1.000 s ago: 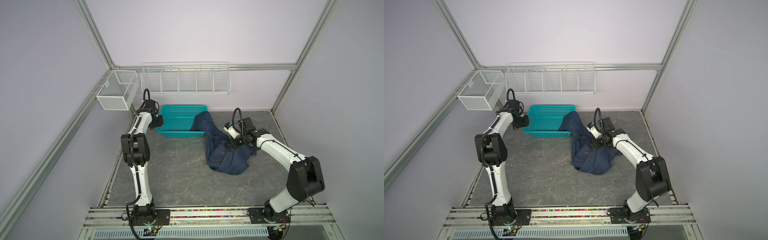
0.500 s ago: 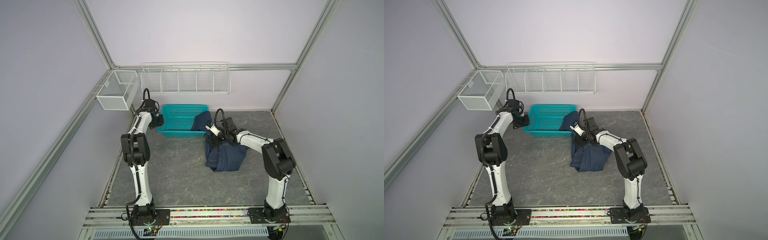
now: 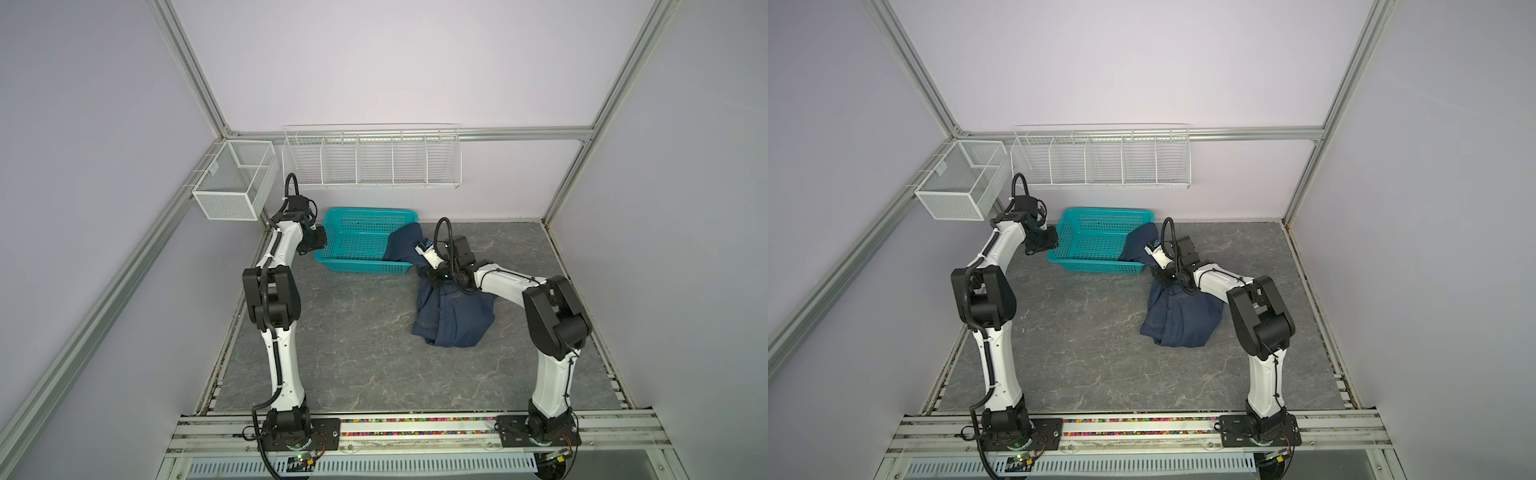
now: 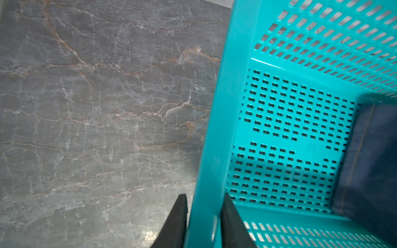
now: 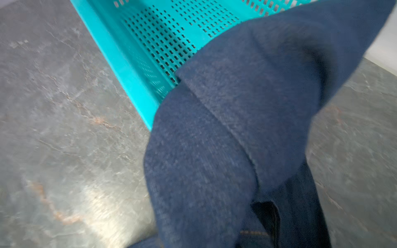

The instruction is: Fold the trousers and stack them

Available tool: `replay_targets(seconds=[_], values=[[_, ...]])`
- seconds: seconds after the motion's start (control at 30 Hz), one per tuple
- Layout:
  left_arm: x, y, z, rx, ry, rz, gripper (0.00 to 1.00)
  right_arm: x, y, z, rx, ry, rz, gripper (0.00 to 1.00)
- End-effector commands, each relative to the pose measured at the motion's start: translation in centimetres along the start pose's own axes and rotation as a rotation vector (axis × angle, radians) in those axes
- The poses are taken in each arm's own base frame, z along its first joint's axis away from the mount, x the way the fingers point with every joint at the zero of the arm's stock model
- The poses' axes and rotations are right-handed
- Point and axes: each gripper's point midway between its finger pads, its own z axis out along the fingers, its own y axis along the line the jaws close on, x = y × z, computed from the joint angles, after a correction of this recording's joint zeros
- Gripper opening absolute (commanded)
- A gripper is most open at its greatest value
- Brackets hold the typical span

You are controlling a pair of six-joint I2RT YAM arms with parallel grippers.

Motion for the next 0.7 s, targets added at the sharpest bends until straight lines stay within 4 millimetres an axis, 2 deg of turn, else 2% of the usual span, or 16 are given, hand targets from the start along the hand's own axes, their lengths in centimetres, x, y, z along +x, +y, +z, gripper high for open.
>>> replay_targets(seconds=[0.0,0.17,0.27,0.37,0.47,0.57,0.67], values=[[0.1,0.5,0.7,-0.013,0.02,0.004,0.28,-3.0,1.4,-4.6,-0.015,-0.099,-0.053,0.13],[-0.2,0.5,0.3,-0.015,0.01,0.006,0.29,-5.8,3.7,-12.4,-0.01,-0.252,-0.059,0.15],[-0.4,0.6,0.2,-0.016,0.007,0.009,0.31,-5.9,6.2,-15.0,-0.078,-0.285,-0.096,0.16],[-0.6,0.4,-0.2,-0.007,0.001,0.009,0.34,-5.9,9.2,-16.6,-0.179,-0.298,-0.159,0.16],[-1.0,0.1,-1.1,0.002,-0.012,0.012,0.43,-4.9,13.1,-16.4,-0.3,-0.247,-0.227,0.16],[-1.8,-0.3,-3.3,0.007,-0.051,0.027,0.55,-2.8,17.2,-14.1,-0.403,-0.162,-0.286,0.19],[-2.2,-0.4,-5.6,0.0,-0.088,0.042,0.62,-2.4,20.4,-11.5,-0.49,-0.15,-0.301,0.19]])
